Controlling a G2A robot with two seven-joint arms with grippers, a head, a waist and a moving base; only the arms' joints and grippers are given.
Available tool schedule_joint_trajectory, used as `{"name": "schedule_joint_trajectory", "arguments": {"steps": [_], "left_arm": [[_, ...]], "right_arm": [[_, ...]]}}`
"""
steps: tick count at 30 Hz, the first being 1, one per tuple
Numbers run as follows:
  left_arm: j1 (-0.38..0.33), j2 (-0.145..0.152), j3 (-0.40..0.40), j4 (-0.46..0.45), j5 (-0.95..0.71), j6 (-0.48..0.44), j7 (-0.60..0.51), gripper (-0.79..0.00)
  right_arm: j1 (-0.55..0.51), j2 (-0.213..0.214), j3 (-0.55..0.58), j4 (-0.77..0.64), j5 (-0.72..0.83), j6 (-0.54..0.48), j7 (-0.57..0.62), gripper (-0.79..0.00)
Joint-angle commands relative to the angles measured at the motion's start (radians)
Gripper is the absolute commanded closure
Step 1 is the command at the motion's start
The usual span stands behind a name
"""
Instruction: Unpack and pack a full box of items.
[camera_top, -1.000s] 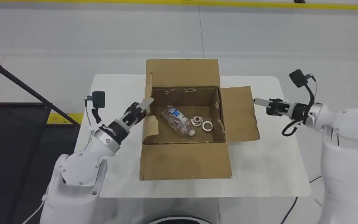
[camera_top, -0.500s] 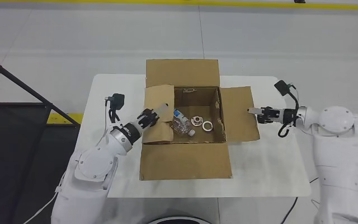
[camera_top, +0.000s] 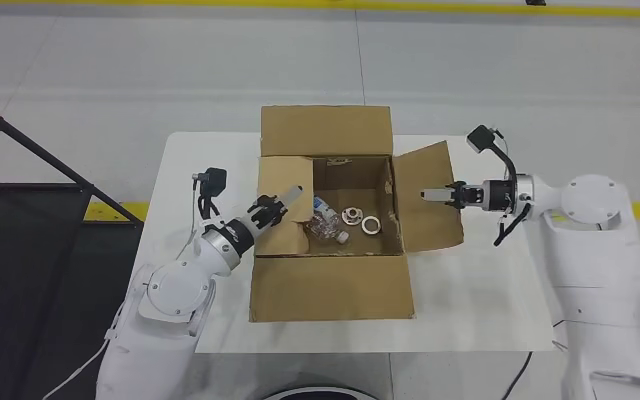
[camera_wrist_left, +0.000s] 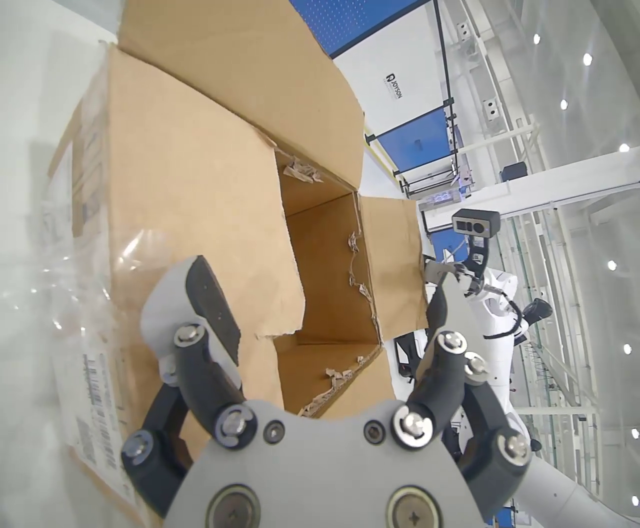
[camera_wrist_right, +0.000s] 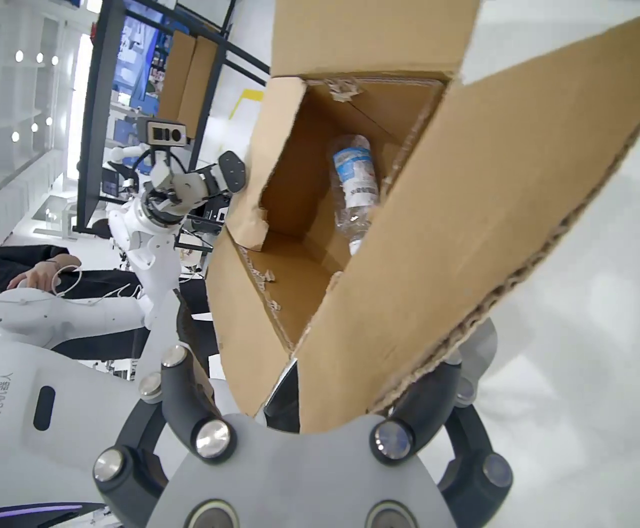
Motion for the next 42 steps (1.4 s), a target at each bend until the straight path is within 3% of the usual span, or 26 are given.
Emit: {"name": "schedule_joint_trajectory", "arguments": {"steps": [1,8,21,31,42], "left_arm": [[0.001,0.000,0.000,0.002,-0.004,0.001,0.008,-0.785],[-0.001,0.003,0.004,0.013,-0.016,-0.005,0.025,-0.785],[0.023,0.007,-0.027,-0.028,-0.076,-0.025,0.070,-0.785],[0.090,0.014,-0.171,-0.130,-0.213,-0.053,0.125,-0.785],[0.266,0.025,-0.369,-0.185,-0.400,-0.137,0.053,-0.785]], "right_arm": [[-0.003,0.002,-0.013,-0.035,0.050,0.004,0.004,-0.785],[0.005,-0.002,-0.097,-0.130,0.088,0.006,-0.032,-0.785],[-0.015,-0.018,-0.268,-0.246,-0.101,0.056,-0.248,-0.785],[-0.031,-0.014,-0.311,-0.274,-0.211,0.051,-0.289,-0.785],[-0.070,-0.001,-0.319,-0.387,-0.357,0.088,-0.339,-0.785]]}}
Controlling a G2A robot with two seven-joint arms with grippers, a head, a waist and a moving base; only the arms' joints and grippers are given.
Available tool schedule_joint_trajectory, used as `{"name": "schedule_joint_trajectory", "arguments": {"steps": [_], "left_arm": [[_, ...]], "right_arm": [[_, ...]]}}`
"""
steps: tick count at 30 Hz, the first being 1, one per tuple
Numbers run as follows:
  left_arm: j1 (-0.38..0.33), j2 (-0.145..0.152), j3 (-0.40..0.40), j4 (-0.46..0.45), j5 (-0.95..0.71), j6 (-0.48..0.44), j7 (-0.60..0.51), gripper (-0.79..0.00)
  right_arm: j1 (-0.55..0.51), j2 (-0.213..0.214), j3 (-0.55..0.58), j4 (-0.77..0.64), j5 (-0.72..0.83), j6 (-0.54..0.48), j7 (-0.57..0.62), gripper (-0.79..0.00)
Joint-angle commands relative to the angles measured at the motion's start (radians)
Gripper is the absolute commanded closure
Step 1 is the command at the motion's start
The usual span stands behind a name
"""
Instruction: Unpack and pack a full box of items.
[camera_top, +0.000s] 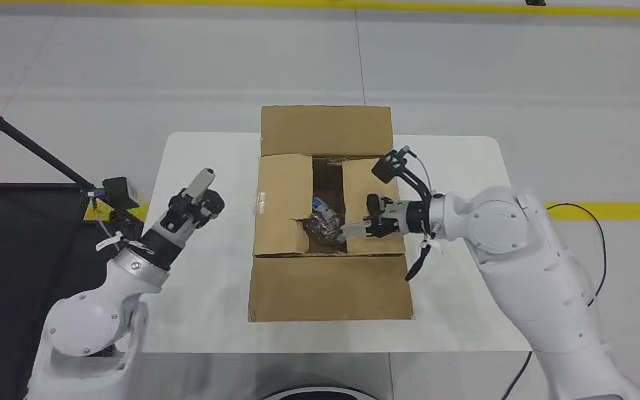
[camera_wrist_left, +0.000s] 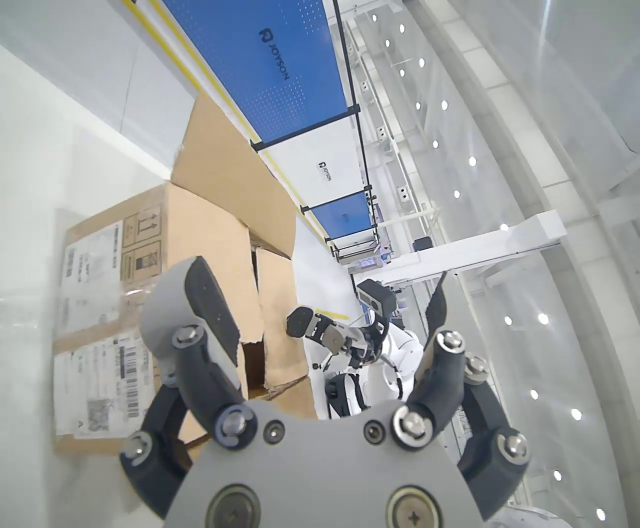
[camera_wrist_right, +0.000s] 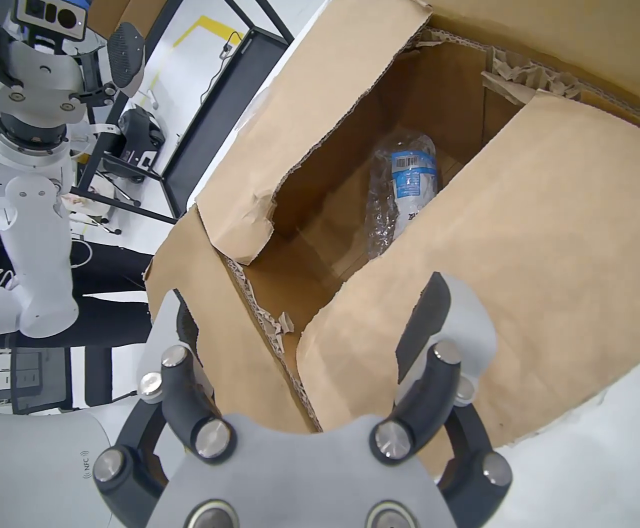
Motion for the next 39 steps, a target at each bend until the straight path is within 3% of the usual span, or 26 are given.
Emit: {"name": "schedule_joint_trajectory", "arguments": {"steps": [1,7,8,21,35,39], "left_arm": [[0.037,0.003,-0.030,-0.016,-0.012,-0.005,-0.028,-0.785],[0.141,0.017,-0.127,-0.066,0.002,-0.036,-0.178,-0.785],[0.154,0.018,-0.151,-0.068,0.019,-0.020,-0.154,-0.785],[0.158,0.019,-0.140,-0.062,0.028,-0.023,-0.163,-0.785],[0.229,0.052,-0.094,0.067,-0.021,-0.098,-0.578,-0.785],[0.241,0.054,-0.068,0.078,-0.086,-0.112,-0.606,-0.785]], "right_arm": [[-0.007,0.004,0.012,-0.025,-0.013,0.009,-0.009,-0.785],[-0.007,0.004,0.012,-0.025,-0.013,0.009,-0.009,-0.785],[-0.007,0.004,0.012,-0.025,-0.013,0.009,-0.009,-0.785],[-0.007,0.004,0.012,-0.025,-0.013,0.009,-0.009,-0.785],[-0.092,0.023,0.197,-0.009,0.129,-0.169,-0.297,-0.785],[-0.060,0.021,0.192,0.042,0.114,-0.188,-0.330,-0.785]]}}
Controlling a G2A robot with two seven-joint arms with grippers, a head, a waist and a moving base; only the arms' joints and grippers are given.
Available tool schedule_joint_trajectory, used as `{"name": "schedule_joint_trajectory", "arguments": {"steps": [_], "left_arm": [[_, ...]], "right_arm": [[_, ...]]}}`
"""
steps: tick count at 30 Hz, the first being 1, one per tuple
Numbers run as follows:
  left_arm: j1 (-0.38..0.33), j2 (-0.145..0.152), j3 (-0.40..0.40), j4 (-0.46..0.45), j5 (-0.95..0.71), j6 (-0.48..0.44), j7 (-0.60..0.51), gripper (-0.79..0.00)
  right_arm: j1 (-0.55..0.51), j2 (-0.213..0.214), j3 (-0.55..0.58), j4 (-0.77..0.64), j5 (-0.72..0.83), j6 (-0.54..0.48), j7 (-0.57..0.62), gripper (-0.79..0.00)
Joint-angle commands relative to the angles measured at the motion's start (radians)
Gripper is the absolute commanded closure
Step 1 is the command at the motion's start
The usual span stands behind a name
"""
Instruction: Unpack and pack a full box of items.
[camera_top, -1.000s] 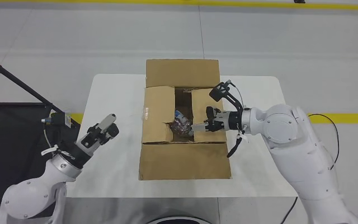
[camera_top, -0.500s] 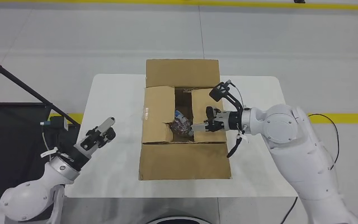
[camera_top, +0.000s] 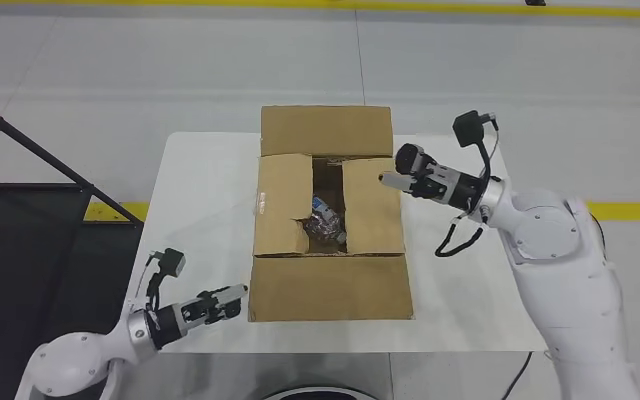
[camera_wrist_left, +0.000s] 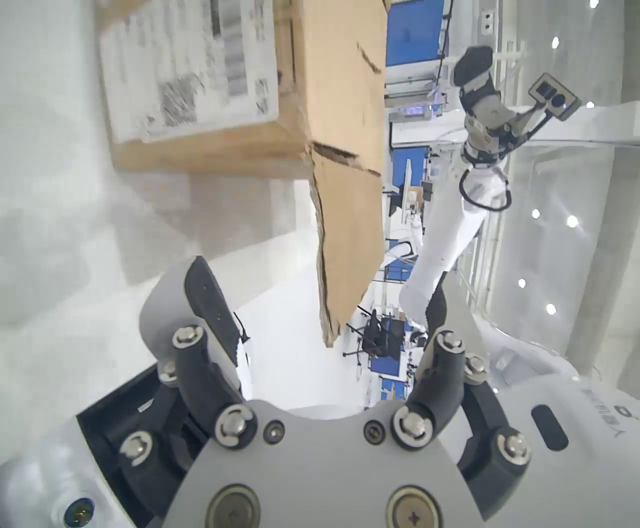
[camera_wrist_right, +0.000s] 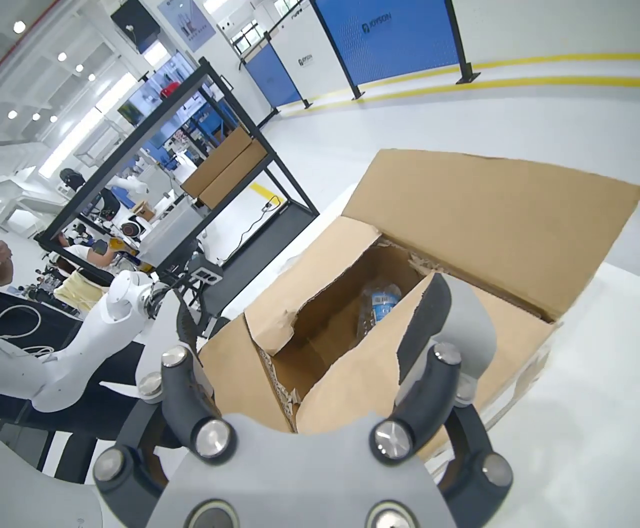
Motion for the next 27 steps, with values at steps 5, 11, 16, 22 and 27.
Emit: {"name": "schedule_joint_trajectory", "arguments": {"steps": [5,11,16,22,27], "left_arm": [[-0.017,0.003,0.080,-0.010,-0.073,0.004,-0.019,-0.785],[-0.038,0.009,0.101,-0.018,-0.125,0.011,-0.017,-0.785],[-0.044,0.015,0.094,-0.024,-0.154,0.023,-0.006,-0.785],[-0.044,0.022,0.083,-0.057,-0.164,0.007,0.020,-0.785],[-0.054,0.026,0.089,-0.068,-0.174,0.006,0.048,-0.785]], "right_arm": [[0.090,-0.012,-0.050,0.130,-0.035,-0.006,-0.042,-0.785],[0.177,-0.035,-0.126,0.307,-0.056,-0.026,-0.124,-0.785],[0.253,-0.062,-0.193,0.458,-0.053,-0.014,-0.180,-0.785],[0.335,-0.097,-0.257,0.628,-0.014,-0.009,-0.222,-0.785],[0.397,-0.128,-0.309,0.743,0.018,-0.042,-0.215,-0.785]]}}
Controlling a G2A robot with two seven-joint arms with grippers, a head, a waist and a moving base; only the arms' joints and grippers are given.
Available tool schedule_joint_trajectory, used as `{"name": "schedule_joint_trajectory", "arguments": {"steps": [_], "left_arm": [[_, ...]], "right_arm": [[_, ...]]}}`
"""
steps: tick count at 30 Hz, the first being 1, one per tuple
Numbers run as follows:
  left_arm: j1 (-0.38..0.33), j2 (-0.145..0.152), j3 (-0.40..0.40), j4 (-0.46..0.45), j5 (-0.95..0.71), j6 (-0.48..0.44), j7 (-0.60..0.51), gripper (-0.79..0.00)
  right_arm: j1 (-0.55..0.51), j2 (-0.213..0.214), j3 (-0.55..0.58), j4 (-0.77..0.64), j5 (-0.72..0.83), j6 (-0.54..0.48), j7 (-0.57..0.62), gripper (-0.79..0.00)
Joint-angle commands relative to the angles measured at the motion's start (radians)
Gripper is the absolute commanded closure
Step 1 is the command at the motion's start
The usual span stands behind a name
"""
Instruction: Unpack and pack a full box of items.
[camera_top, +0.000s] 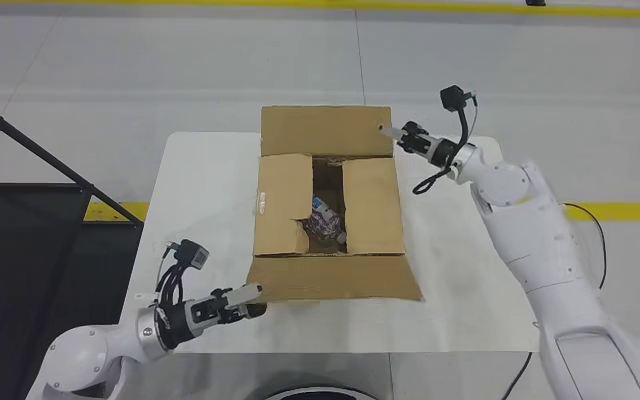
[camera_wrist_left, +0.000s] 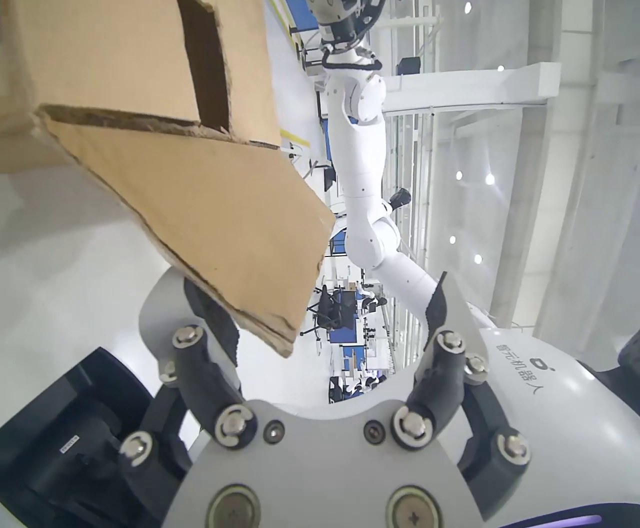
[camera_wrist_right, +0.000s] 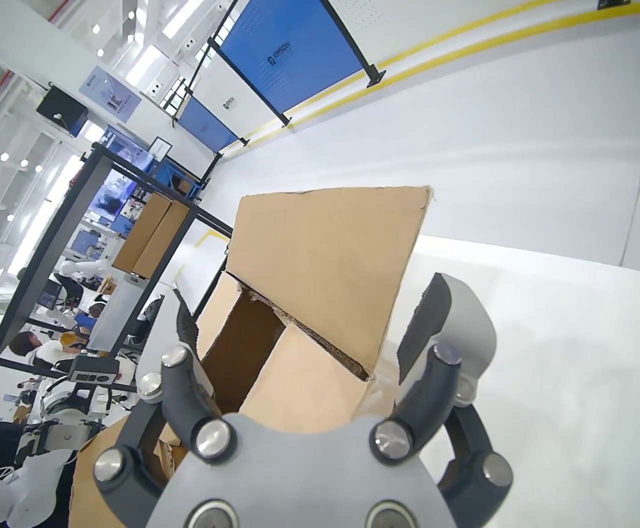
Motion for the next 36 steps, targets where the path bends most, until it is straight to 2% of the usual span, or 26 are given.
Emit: {"name": "schedule_joint_trajectory", "arguments": {"steps": [1,10,18,28,36], "left_arm": [[-0.008,0.001,0.007,0.001,-0.007,0.002,0.017,-0.785],[-0.019,0.005,0.009,-0.009,-0.007,-0.017,0.111,-0.785],[-0.006,0.007,0.017,-0.023,0.074,-0.035,0.233,-0.785],[-0.004,0.007,0.059,-0.040,0.117,-0.060,0.342,-0.785],[-0.023,0.008,0.088,-0.041,0.163,-0.052,0.411,-0.785]], "right_arm": [[0.024,-0.012,-0.021,0.042,0.006,-0.007,0.003,-0.785],[0.103,-0.062,-0.090,0.185,0.024,-0.036,0.021,-0.785],[0.132,-0.083,-0.086,0.268,0.116,-0.162,0.081,-0.785],[0.125,-0.075,-0.039,0.286,0.239,-0.290,0.191,-0.785],[0.087,-0.043,0.028,0.201,0.348,-0.359,0.312,-0.785]]}}
